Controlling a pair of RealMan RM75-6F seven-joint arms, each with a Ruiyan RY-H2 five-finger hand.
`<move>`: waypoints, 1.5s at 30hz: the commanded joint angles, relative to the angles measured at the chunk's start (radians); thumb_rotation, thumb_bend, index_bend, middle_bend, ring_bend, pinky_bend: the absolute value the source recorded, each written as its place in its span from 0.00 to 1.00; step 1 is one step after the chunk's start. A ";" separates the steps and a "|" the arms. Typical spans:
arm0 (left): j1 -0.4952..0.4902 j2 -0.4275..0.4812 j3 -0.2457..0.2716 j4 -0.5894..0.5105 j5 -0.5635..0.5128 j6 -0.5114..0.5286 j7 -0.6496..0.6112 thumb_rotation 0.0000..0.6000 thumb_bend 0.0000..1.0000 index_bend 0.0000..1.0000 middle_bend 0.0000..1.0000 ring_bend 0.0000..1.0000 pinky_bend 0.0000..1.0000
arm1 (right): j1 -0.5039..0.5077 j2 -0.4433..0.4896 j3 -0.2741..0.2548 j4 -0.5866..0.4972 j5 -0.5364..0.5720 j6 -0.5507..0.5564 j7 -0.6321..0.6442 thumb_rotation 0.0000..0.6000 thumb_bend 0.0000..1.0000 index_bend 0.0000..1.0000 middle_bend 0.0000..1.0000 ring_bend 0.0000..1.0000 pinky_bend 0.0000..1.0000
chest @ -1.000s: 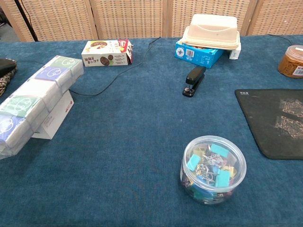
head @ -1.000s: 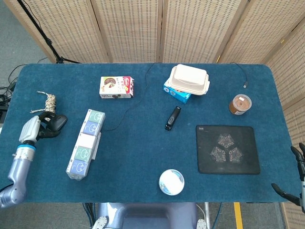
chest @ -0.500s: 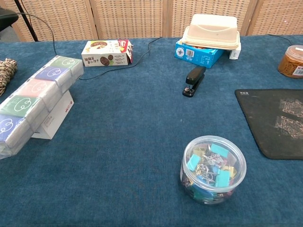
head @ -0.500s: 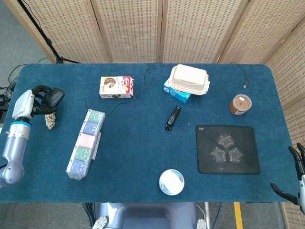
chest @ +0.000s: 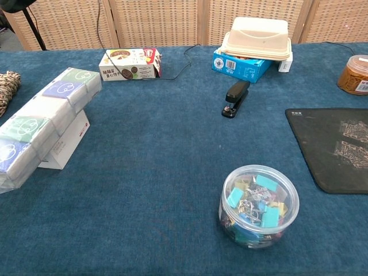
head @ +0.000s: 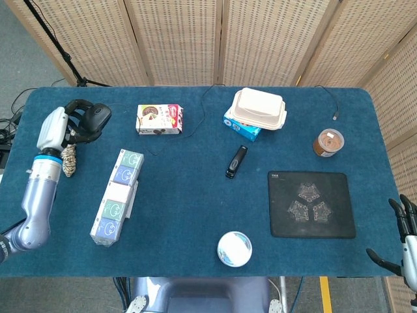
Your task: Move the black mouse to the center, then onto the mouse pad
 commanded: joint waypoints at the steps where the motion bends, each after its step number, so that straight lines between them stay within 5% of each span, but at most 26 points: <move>1: -0.025 -0.031 0.002 -0.111 -0.006 0.084 0.060 1.00 0.32 0.47 0.43 0.43 0.56 | -0.001 0.002 0.000 0.000 0.000 0.002 0.003 1.00 0.00 0.00 0.00 0.00 0.00; 11: -0.173 -0.281 0.019 -0.232 -0.110 0.337 0.326 1.00 0.31 0.47 0.43 0.43 0.56 | -0.007 0.022 0.005 -0.001 0.002 0.017 0.046 1.00 0.00 0.00 0.00 0.00 0.00; 22: -0.340 -0.585 -0.018 -0.142 -0.280 0.487 0.523 1.00 0.31 0.47 0.43 0.43 0.56 | -0.009 0.043 0.000 0.001 -0.005 0.018 0.092 1.00 0.00 0.00 0.00 0.00 0.00; 29: -0.397 -0.716 -0.090 -0.032 -0.389 0.472 0.550 1.00 0.31 0.47 0.43 0.43 0.56 | -0.003 0.049 0.000 0.002 0.000 0.005 0.107 1.00 0.00 0.00 0.00 0.00 0.00; 45: -0.439 -0.906 -0.088 0.243 -0.382 0.374 0.549 1.00 0.30 0.46 0.43 0.42 0.56 | 0.001 0.056 0.003 0.002 0.010 -0.001 0.127 1.00 0.00 0.00 0.00 0.00 0.00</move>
